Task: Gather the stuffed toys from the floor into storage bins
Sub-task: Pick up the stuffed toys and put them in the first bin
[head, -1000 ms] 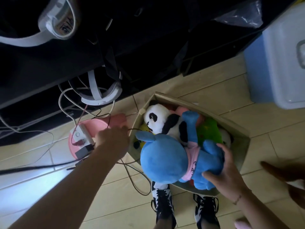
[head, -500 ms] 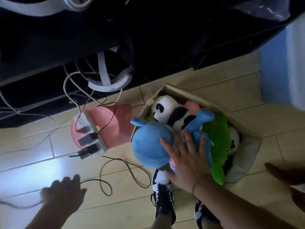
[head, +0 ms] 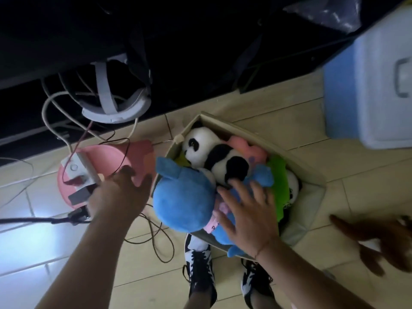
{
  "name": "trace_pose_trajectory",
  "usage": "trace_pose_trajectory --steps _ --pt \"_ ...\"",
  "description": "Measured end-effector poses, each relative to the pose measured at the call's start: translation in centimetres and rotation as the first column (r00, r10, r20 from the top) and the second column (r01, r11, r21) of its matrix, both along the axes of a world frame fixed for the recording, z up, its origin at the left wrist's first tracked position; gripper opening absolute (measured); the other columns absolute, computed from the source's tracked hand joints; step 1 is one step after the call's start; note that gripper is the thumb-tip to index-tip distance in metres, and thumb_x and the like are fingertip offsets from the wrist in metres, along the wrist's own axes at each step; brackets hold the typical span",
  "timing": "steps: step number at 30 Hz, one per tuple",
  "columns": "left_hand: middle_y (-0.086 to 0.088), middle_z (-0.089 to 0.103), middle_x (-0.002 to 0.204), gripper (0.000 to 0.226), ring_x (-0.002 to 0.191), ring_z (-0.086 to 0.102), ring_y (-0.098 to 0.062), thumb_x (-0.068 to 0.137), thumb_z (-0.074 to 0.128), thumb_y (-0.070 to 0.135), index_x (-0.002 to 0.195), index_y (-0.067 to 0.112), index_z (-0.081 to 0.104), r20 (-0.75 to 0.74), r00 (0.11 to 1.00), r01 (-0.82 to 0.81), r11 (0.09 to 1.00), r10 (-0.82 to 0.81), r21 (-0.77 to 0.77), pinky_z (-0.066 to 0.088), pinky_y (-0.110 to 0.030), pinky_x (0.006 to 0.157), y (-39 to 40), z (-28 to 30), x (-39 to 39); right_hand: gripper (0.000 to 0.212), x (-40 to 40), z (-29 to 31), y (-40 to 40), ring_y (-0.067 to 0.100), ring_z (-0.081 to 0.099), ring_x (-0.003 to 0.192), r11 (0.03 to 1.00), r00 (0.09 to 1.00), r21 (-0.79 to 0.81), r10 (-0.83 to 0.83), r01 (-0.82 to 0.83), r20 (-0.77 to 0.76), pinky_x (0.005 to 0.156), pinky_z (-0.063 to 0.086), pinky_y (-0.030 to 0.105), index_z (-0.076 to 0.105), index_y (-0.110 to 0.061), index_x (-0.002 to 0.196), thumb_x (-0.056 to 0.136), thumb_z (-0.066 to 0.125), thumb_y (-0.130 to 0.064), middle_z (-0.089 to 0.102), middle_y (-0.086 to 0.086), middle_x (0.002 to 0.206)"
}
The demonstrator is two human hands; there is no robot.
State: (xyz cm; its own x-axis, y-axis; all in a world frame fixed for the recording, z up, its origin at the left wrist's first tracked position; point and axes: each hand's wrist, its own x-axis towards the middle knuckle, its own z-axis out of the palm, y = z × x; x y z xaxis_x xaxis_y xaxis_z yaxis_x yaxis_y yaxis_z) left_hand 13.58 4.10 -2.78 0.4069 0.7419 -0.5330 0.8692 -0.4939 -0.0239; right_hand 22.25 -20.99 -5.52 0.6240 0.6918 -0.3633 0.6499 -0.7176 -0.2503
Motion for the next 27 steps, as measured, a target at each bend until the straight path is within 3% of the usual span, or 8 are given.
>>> trace_pose_trajectory --steps 4,8,11,16,19,22,25,27 --pt "-0.002 0.065 0.108 0.04 0.09 0.065 -0.032 0.084 0.05 0.051 0.116 0.027 0.056 0.411 0.901 0.174 0.983 -0.137 -0.052 0.054 -0.037 0.068 -4.7 -1.5 2.4 0.068 1.3 -2.4 -1.8 0.042 0.028 0.147 0.993 0.997 -0.095 -0.067 0.063 -0.035 0.109 0.039 0.066 0.049 -0.036 0.141 0.083 0.042 -0.07 0.042 0.012 0.157" --pt "-0.003 0.066 0.107 0.056 0.098 0.055 -0.035 0.077 0.047 0.059 0.116 0.021 0.058 0.347 0.904 0.278 0.96 -0.248 -0.037 0.05 -0.044 0.079 -8.1 -3.2 2.6 0.078 -2.1 -3.0 -2.7 0.04 0.03 0.146 0.907 0.903 -0.11 -0.418 0.407 -0.103 0.11 0.035 0.062 0.03 -0.023 0.151 0.087 0.04 -0.066 0.031 0.017 0.16" --pt "-0.001 0.066 0.11 0.051 0.1 0.057 -0.034 0.079 0.045 0.054 0.115 0.023 0.061 0.339 0.908 0.292 0.952 -0.247 -0.088 0.05 -0.044 0.085 -8.2 -4.6 2.5 0.077 -4.7 -3.6 -1.2 0.044 0.045 0.139 0.831 0.818 -0.088 -0.557 0.55 -0.143 0.103 0.046 0.067 0.034 -0.011 0.15 0.087 0.043 -0.055 0.043 0.023 0.153" --pt "-0.007 0.065 0.112 0.053 0.095 0.061 -0.038 0.077 0.04 0.05 0.116 0.021 0.06 0.227 0.905 0.39 0.914 -0.359 -0.11 0.053 -0.045 0.079 -8.1 -6.8 4.1 0.097 -3.8 -6.4 0.3 0.041 0.056 0.129 0.851 0.847 -0.31 -0.494 0.424 -0.198 0.098 0.05 0.061 0.053 -0.006 0.14 0.074 0.036 -0.075 0.056 0.022 0.142" --pt "-0.009 0.064 0.112 0.055 0.097 0.06 -0.038 0.077 0.043 0.051 0.117 0.017 0.059 0.198 0.885 0.445 0.89 -0.421 -0.1 0.049 -0.046 0.078 -9.5 -7.7 4.8 0.095 -1.7 -8.2 -0.1 0.039 0.02 0.153 0.829 0.848 -0.493 -0.442 0.263 -0.291 0.121 0.016 0.064 0.021 -0.01 0.157 0.085 0.019 -0.071 0.02 0.018 0.165" --pt "-0.01 0.054 0.132 0.073 0.115 0.053 -0.036 0.073 0.052 0.063 0.134 0.022 0.046 0.213 0.79 0.6 0.796 -0.575 -0.078 0.045 -0.051 0.089 -11.3 -7.6 4.0 0.081 -0.7 -9.1 0.4 0.036 -0.013 0.155 0.812 0.855 -0.564 -0.392 0.148 -0.34 0.121 -0.007 0.062 -0.005 -0.016 0.16 0.099 0.033 -0.053 -0.009 0.008 0.168" --pt "-0.01 0.045 0.142 0.086 0.124 0.047 -0.037 0.066 0.057 0.071 0.141 0.034 0.037 0.214 0.735 0.666 0.745 -0.643 -0.049 0.037 -0.058 0.099 -11.1 -7.3 3.1 0.074 -1.9 -7.5 -1.6 0.039 0.029 0.148 0.9 0.862 -0.238 -0.423 0.364 -0.281 0.118 0.022 0.065 0.039 -0.012 0.149 0.089 0.041 -0.057 0.038 0.012 0.156" --pt "-0.011 0.05 0.138 0.08 0.121 0.049 -0.039 0.07 0.053 0.07 0.14 0.034 0.042 0.205 0.692 0.709 0.705 -0.692 -0.009 0.035 -0.06 0.1 -10.6 -7.2 3.1 0.056 -2.6 -6.6 -4.9 0.035 0.052 0.127 0.784 0.793 0.149 -0.568 0.603 -0.221 0.107 0.044 0.054 0.057 -0.016 0.129 0.093 0.042 -0.057 0.055 0.012 0.136"
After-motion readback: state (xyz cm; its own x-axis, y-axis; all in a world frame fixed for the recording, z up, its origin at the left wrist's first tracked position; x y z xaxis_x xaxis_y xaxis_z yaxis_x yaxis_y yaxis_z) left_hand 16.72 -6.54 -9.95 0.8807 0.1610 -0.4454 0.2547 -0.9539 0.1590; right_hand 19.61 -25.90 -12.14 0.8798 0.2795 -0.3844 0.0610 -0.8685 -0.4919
